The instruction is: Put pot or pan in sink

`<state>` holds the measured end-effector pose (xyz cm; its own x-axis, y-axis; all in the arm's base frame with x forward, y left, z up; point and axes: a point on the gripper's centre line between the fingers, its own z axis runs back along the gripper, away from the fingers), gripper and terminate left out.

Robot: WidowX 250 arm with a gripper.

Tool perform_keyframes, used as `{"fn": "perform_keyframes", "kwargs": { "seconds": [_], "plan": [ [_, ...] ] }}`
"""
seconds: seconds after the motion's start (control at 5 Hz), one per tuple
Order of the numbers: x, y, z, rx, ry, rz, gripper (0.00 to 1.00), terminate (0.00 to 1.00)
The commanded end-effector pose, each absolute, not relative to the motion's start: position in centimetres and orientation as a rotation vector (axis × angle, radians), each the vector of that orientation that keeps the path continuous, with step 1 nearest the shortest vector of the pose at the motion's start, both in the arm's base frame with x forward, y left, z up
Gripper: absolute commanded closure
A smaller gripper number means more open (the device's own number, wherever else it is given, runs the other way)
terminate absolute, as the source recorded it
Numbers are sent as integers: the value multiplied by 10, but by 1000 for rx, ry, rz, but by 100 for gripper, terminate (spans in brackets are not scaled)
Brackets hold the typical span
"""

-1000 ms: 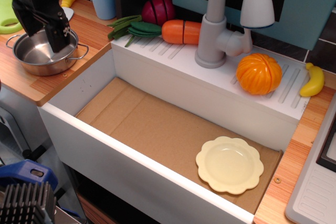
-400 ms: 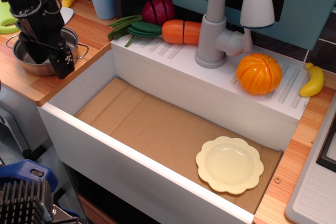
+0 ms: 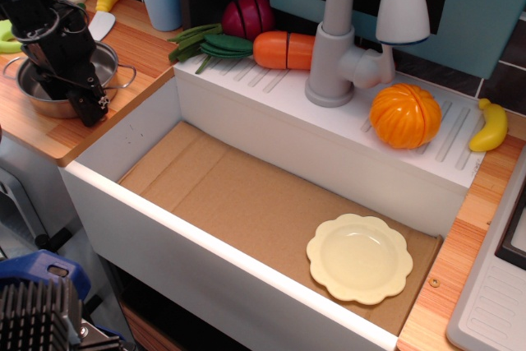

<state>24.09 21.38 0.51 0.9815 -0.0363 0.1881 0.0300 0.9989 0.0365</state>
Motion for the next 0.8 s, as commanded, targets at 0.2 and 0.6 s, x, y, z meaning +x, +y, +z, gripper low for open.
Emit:
{"fn": "perform_keyframes", "kwargs": {
  "seconds": [0.2, 0.6],
  "plan": [
    [242, 190, 34, 99, -196, 16, 100, 0],
    [255, 129, 46, 173, -259, 152, 100, 0]
  ]
}}
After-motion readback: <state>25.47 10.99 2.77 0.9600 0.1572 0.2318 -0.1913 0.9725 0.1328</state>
